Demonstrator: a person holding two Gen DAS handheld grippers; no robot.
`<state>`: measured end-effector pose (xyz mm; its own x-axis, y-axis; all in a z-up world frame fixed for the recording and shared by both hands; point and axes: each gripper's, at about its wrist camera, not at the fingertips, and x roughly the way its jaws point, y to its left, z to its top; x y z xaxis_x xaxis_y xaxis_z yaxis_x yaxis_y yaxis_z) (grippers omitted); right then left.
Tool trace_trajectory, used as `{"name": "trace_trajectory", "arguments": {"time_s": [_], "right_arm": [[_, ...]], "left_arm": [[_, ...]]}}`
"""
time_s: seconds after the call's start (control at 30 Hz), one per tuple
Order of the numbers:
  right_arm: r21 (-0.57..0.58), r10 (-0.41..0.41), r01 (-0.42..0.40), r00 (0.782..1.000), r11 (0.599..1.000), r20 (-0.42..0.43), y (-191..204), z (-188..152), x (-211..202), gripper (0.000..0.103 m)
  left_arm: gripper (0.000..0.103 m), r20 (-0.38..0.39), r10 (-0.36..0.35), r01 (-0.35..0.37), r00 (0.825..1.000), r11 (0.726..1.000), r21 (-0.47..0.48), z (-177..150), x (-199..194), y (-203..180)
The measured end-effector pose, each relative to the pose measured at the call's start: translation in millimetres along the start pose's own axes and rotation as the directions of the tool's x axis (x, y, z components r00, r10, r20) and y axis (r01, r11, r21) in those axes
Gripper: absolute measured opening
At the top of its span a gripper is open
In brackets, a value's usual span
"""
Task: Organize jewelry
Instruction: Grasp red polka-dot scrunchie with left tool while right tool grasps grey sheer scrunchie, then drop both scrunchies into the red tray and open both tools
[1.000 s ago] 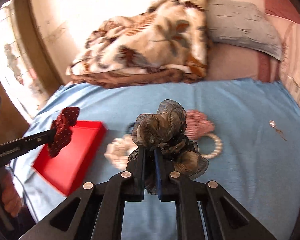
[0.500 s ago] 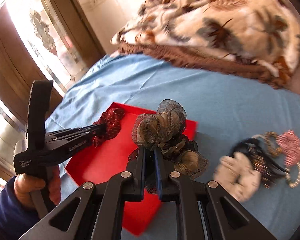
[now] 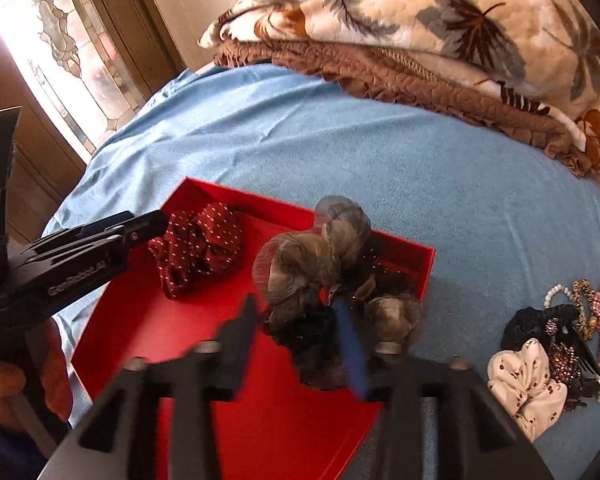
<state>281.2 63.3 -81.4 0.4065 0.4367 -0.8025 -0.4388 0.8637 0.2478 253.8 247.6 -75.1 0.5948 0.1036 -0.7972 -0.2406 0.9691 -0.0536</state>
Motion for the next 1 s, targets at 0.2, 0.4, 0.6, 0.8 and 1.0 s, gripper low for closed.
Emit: {"name": "trace_trajectory", "arguments": {"time_s": [0.2, 0.4, 0.6, 0.8, 1.0], "right_arm": [[0.005, -0.004, 0.004, 0.998, 1.000, 0.064, -3, -2, -44, 0.063], [0.079, -0.038, 0.029, 0.992, 0.996, 0.118, -45, -37, -106, 0.069], [0.229, -0.138, 0.107, 0.983, 0.968, 0.121, -122, -98, -161, 0.069], [0.361, -0.218, 0.167, 0.970, 0.917, 0.107, -187, -142, -196, 0.069], [0.423, -0.244, 0.179, 0.964, 0.888, 0.104, -226, -159, -200, 0.069]], "left_arm": [[0.052, 0.074, 0.012, -0.010, 0.997, 1.000, -0.018, -4, -49, -2], [0.061, 0.133, -0.012, 0.011, 0.991, 1.000, 0.009, -24, -100, -21], [0.062, 0.104, -0.072, 0.065, 0.992, 0.996, 0.068, -49, -122, -64], [0.062, 0.048, -0.138, 0.128, 0.989, 0.978, 0.167, -71, -121, -131], [0.062, -0.041, -0.189, 0.194, 0.981, 0.954, 0.227, -85, -98, -193]]}}
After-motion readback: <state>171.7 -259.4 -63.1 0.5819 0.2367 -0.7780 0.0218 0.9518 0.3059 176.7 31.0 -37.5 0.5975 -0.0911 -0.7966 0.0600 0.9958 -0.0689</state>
